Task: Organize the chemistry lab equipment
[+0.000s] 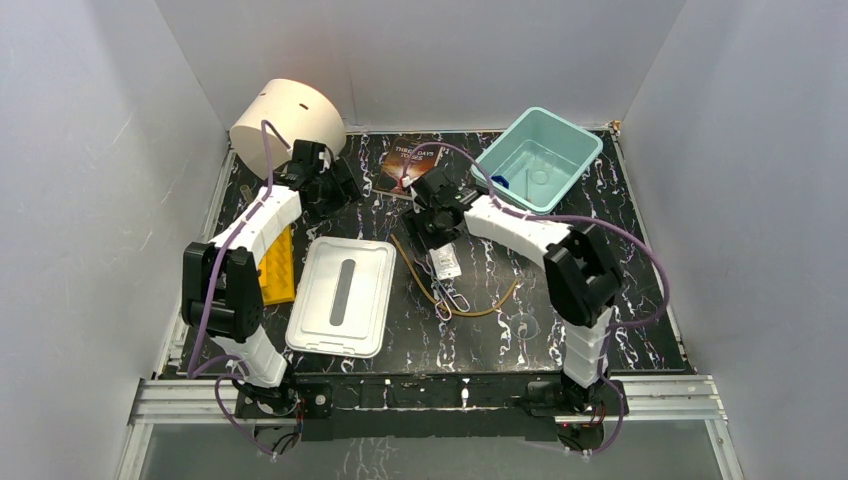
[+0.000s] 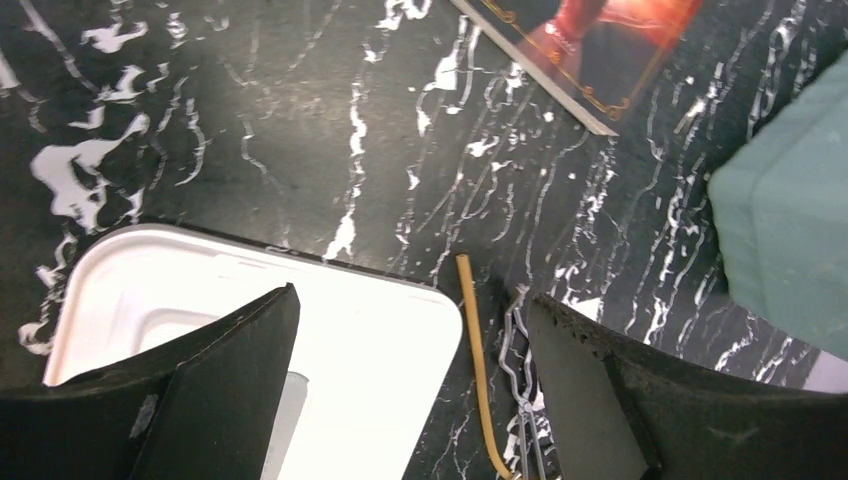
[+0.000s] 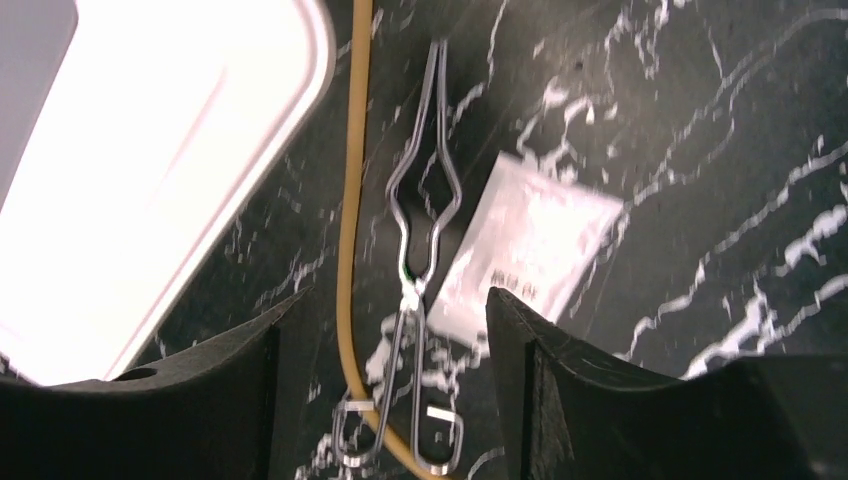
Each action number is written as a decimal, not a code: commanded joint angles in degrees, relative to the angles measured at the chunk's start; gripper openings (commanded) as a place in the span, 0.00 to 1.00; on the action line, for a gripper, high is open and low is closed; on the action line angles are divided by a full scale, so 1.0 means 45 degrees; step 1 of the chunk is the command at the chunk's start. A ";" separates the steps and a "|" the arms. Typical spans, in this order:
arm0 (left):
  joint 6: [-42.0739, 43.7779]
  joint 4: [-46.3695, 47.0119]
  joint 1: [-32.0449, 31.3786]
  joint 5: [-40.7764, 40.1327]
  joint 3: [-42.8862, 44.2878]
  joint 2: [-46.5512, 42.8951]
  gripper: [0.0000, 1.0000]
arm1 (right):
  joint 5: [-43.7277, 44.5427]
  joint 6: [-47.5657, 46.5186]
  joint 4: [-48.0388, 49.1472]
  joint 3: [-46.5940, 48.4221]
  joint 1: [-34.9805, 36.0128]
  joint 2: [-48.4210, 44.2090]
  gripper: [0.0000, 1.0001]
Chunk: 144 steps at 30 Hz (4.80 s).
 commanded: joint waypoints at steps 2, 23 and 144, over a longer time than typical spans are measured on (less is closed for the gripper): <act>-0.0357 -0.0885 0.0198 -0.1038 0.0081 -0.0853 0.83 | 0.0398 0.0575 0.1322 0.1742 -0.0123 0.1706 0.69; 0.0003 -0.0389 0.0237 -0.0224 0.0178 -0.0621 0.89 | 0.1286 0.0649 0.0356 0.4662 -0.0126 0.4729 0.43; -0.3577 0.7648 -0.1960 0.7612 0.2153 0.1367 0.00 | -0.7417 0.6107 0.7236 -0.0548 -0.3173 -0.1045 0.20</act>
